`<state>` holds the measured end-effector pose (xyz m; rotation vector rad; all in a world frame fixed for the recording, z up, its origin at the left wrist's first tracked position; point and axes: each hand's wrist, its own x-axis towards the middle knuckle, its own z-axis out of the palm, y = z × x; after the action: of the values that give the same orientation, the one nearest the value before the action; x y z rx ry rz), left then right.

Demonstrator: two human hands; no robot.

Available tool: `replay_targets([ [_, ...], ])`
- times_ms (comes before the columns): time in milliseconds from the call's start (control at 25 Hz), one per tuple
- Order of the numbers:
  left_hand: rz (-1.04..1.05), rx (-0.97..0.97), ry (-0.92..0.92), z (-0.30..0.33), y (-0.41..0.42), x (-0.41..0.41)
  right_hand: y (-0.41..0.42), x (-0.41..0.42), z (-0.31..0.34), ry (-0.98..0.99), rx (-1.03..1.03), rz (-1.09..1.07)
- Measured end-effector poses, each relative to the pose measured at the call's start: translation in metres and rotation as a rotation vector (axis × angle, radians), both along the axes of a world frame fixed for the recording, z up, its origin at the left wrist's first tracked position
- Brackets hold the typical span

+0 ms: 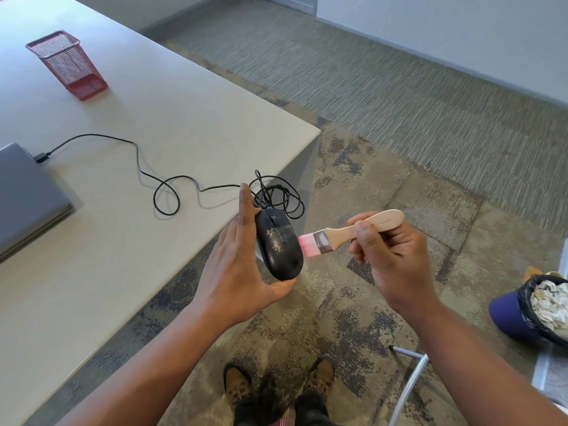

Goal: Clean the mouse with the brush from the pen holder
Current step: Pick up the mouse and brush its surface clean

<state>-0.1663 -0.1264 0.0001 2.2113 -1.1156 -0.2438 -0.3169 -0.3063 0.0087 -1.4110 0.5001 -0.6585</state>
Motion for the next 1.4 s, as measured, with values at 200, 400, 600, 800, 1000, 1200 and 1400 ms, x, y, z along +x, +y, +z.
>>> replay_targets([
  [200, 0.003, 0.0, -0.001, -0.002, 0.0, -0.001, 0.01, 0.007, 0.004, -0.004, 0.083, 0.091],
  [400, 0.003, 0.026, -0.012, -0.001, 0.002, -0.001, 0.009, 0.012, 0.006, 0.1, 0.067, -0.016],
  [600, -0.004, 0.046, -0.015, -0.002, 0.003, -0.001, 0.013, 0.014, 0.015, 0.049, 0.007, -0.009],
  [800, -0.004, 0.044, -0.024, -0.001, 0.003, -0.003, 0.019, 0.018, 0.013, 0.156, -0.094, 0.008],
  [1000, 0.002, 0.061, -0.023, -0.002, 0.004, -0.001, 0.015, 0.015, 0.022, 0.072, -0.069, 0.017],
  [1200, -0.004, 0.067, -0.023, -0.001, 0.003, -0.002, 0.027, 0.013, 0.023, 0.121, -0.445, 0.095],
  [1400, 0.006, 0.082, -0.017, -0.002, 0.006, -0.002, 0.018, 0.011, 0.026, 0.034, -0.376, 0.112],
])
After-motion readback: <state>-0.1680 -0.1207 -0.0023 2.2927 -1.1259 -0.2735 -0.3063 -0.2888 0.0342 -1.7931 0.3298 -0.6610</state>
